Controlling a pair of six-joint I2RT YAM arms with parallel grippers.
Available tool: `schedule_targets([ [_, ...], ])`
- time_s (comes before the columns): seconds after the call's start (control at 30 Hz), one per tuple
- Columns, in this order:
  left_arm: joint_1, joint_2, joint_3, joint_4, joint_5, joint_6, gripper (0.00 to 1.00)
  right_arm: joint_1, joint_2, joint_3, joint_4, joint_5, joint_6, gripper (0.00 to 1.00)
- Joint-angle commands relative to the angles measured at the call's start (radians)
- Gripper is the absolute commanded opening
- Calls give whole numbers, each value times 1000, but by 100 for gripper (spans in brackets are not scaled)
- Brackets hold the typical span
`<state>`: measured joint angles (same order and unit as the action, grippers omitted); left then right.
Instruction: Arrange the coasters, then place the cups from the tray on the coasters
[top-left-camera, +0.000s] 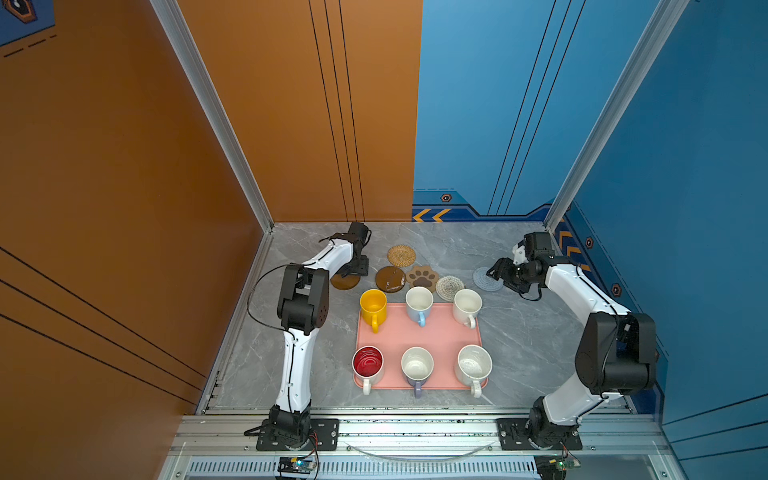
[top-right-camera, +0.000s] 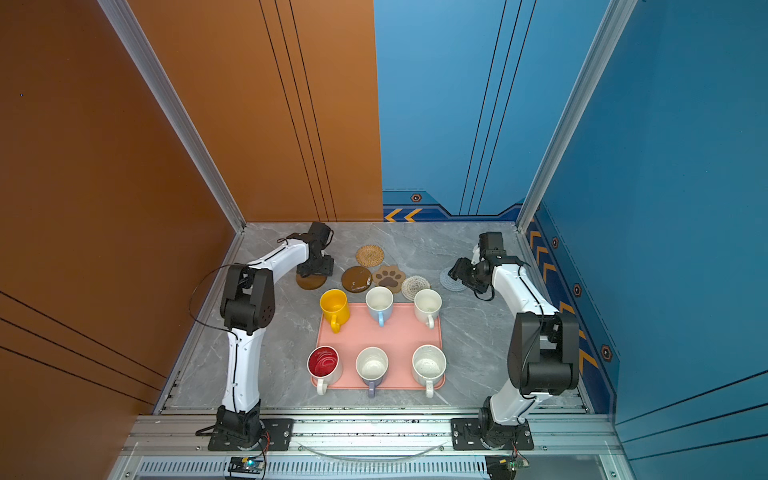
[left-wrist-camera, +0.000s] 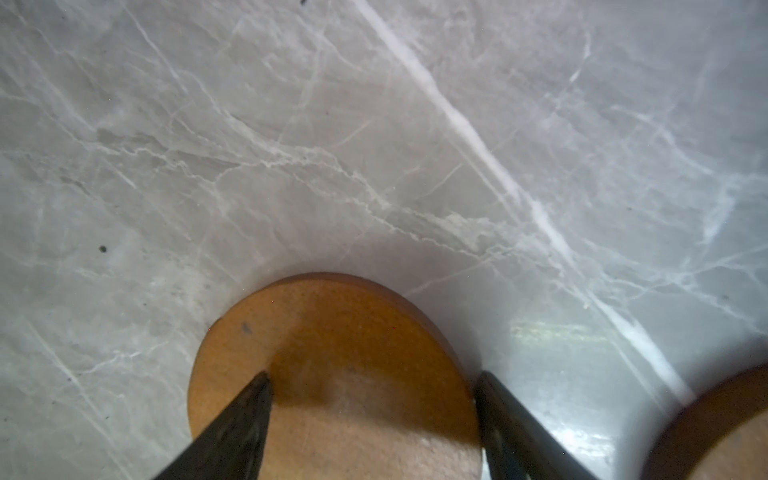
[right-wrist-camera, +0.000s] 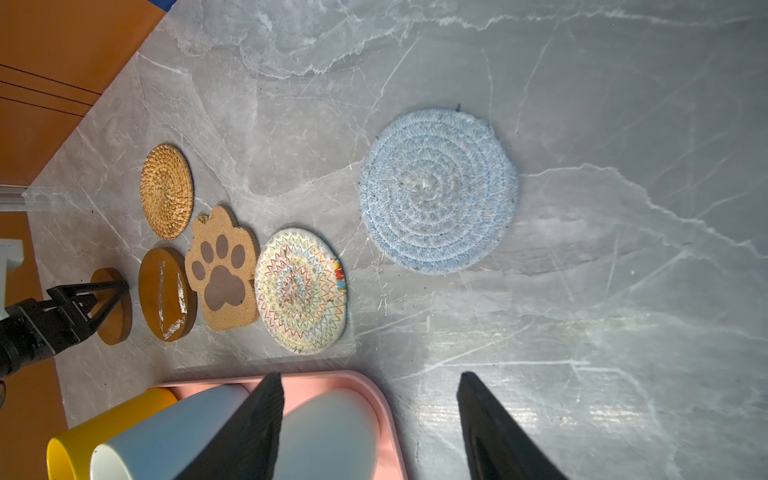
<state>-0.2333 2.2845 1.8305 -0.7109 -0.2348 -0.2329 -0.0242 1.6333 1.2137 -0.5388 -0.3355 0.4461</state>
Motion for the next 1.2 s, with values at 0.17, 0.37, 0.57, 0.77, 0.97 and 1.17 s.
schedule_targets([
  [0.17,50,-18,-52,-64,5,-2,77,7,-37,-9,3,-2,16,66],
  [0.37,67,-24,-55,-64,-7,10,77,6,-38,-6,2,-3,16,66],
  [0.57,76,-25,-23,-65,-12,25,77,6,-44,-7,2,-5,19,66],
  [0.77,54,-64,42,-65,-2,30,80,6,-55,-14,3,-7,20,66],
  [0.97,-24,-113,96,-64,28,43,85,8,-65,-23,3,-10,18,66],
  [1.17,-141,-107,123,-68,65,67,93,9,-67,-33,3,-11,18,66],
])
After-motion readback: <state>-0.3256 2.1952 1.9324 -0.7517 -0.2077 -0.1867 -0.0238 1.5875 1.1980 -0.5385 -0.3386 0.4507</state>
